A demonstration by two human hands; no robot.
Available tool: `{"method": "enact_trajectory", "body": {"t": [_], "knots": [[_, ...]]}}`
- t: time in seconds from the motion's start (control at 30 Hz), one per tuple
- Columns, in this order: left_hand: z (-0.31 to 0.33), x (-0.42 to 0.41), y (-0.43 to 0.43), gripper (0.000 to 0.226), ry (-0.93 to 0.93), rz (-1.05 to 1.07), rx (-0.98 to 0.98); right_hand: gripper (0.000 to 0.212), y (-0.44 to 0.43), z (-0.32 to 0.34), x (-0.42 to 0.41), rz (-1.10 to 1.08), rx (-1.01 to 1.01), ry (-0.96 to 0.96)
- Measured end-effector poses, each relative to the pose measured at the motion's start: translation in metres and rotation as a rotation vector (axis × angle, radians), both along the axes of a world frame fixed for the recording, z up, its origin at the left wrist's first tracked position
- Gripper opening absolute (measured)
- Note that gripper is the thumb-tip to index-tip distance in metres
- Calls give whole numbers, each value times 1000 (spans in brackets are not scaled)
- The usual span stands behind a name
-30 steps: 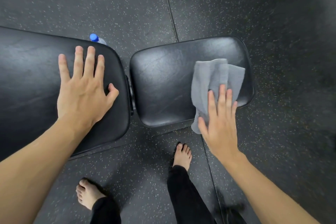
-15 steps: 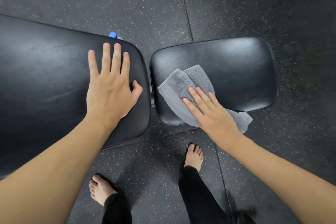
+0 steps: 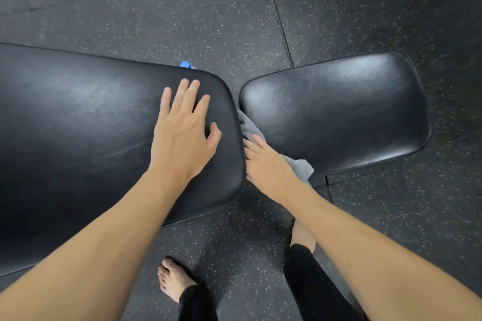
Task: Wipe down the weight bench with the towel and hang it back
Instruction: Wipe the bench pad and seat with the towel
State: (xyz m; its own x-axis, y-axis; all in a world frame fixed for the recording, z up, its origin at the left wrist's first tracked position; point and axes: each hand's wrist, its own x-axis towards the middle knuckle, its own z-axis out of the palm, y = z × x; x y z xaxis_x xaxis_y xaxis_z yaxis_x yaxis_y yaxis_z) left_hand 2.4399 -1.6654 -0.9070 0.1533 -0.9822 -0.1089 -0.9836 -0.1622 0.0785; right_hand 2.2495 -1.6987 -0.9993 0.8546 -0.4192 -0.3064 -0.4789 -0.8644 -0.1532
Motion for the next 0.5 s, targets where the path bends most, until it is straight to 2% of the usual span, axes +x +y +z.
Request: {"method": "enact_trajectory", "body": {"t": [0.13,0.2,0.3,0.37,0.43,0.5], "knots": [[24,21,16,48,42,16,9,40,-8,41,-11,-392,436,-281],[37,32,23,46,54,60,-3,30,-9,75,-8,-637,579,-496],[58,52,33,45,45,119,-28,30,-17,125,-1,-927,605,-766],[71,69,40,44,37,156,-53,20,-18,154,7,-996,564,-939],[84,86,48,44,16,168,-84,17,-13,173,27,-968,511,-988],[97,104,58,48,-18,163,-98,28,-4,167,59,-897,529,-919]]}}
